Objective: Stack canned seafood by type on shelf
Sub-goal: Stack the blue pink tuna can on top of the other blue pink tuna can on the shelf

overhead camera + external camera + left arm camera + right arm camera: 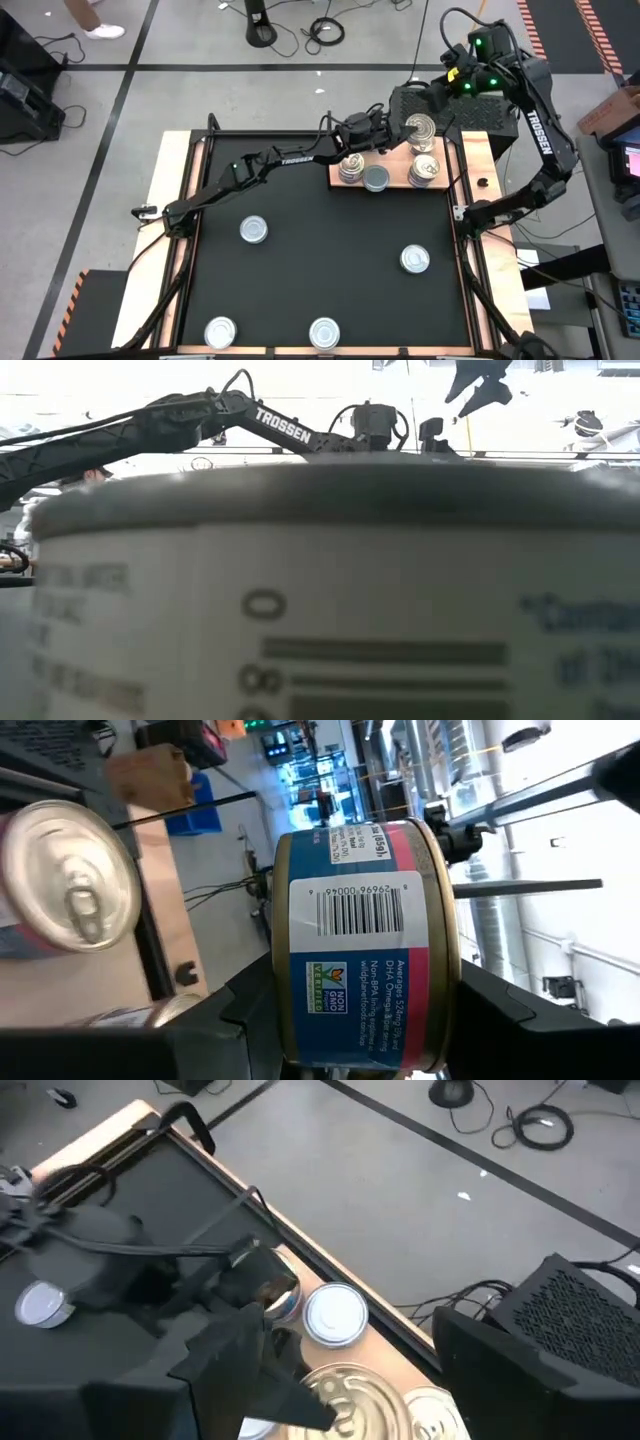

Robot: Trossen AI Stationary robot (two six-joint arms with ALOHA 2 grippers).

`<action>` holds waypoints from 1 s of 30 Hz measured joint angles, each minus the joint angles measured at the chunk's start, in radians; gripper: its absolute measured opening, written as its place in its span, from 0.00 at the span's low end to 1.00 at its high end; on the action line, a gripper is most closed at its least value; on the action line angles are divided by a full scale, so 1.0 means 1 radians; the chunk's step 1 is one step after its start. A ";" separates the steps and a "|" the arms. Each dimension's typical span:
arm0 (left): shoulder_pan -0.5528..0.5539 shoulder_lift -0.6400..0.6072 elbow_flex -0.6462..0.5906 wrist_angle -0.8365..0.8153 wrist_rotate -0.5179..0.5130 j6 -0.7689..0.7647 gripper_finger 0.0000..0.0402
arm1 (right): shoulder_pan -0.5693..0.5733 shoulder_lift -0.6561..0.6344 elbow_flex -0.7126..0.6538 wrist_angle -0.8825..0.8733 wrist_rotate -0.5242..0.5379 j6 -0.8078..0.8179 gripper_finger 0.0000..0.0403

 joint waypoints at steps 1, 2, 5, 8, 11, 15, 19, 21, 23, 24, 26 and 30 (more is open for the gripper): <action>-0.002 0.000 0.001 0.003 0.000 0.000 0.49 | 0.000 0.005 0.000 -0.005 0.000 0.007 0.70; -0.002 -0.001 0.002 0.005 0.000 0.000 0.49 | -0.001 0.010 0.000 -0.016 0.003 0.020 0.70; -0.009 -0.001 0.002 -0.001 0.001 -0.060 0.49 | -0.007 0.033 0.000 -0.062 0.020 0.035 0.70; -0.032 -0.001 0.002 -0.002 -0.018 -0.129 0.49 | -0.015 0.052 -0.001 -0.057 0.024 0.013 0.70; -0.064 -0.001 0.002 0.004 -0.060 -0.152 0.49 | -0.019 0.056 -0.001 0.004 0.023 -0.010 0.70; -0.098 -0.001 0.002 0.002 -0.212 -0.148 0.49 | -0.019 0.054 -0.001 0.060 0.014 -0.058 0.70; -0.122 -0.001 0.002 0.036 -0.370 -0.154 0.49 | -0.019 0.036 -0.001 0.063 -0.056 -0.073 0.70; -0.147 -0.002 0.002 0.006 -0.409 -0.180 0.49 | -0.018 0.025 -0.001 0.067 -0.064 -0.068 0.70; -0.183 -0.002 0.002 -0.053 -0.444 -0.270 0.49 | -0.010 0.017 -0.001 0.079 -0.064 -0.068 0.70; -0.197 -0.002 0.002 -0.082 -0.458 -0.316 0.49 | -0.006 0.013 -0.001 0.082 -0.064 -0.066 0.70; -0.212 -0.002 0.000 -0.126 -0.463 -0.345 0.49 | -0.003 0.006 -0.001 0.083 -0.063 -0.058 0.70; -0.192 -0.002 0.000 -0.139 -0.470 -0.288 0.49 | -0.003 -0.005 -0.001 0.083 -0.063 -0.057 0.70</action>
